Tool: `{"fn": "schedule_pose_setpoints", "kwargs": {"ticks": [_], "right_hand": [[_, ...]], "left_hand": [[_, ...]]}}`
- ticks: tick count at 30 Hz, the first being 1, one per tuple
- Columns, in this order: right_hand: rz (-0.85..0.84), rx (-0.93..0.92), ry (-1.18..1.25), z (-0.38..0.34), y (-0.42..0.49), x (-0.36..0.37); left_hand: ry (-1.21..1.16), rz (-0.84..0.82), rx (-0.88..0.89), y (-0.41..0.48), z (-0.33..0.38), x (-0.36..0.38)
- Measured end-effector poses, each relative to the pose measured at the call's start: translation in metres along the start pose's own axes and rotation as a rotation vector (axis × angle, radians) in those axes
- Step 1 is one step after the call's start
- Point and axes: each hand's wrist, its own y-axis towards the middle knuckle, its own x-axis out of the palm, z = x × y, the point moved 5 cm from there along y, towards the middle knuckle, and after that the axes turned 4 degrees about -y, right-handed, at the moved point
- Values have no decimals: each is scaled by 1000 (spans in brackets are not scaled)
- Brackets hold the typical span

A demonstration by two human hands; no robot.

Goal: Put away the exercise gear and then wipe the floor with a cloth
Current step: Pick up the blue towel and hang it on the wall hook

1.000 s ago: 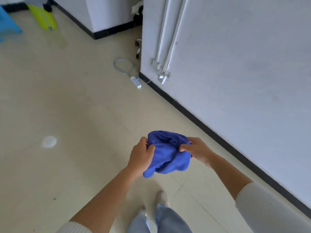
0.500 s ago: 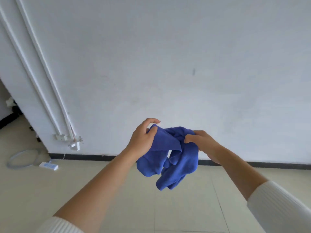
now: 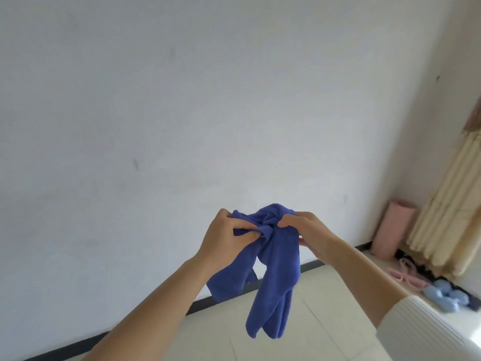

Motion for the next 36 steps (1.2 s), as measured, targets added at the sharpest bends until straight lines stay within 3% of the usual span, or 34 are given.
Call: {"fn": "schedule_pose_setpoints", "kwargs": {"ticks": [6,10,16,19,23,28,31,36], "right_hand": [[180,110,-94,57,-3,-158],[289,174,-202,91,-3,-233],[585,198,-389,138,15,-348],[679,182,-322,158,36,-406],[723,127,-50,176,67,-463],[689,243,86,227,115,-529],[673,284,42,247,149,-568],[788,299,-274,263,214,-646]], "left_hand": [[-71,-21,33,97,61,115],[-215,-229,-58,153,98,196],[-288,-385,-22,233,129,323],[-287,-459,28,280,145,387],[-285,-531,58,337,156,461],[-232,-618,74,403,166,556],[-204,-629,97,441,174,597],[-215,-607,98,513,183,665]]}}
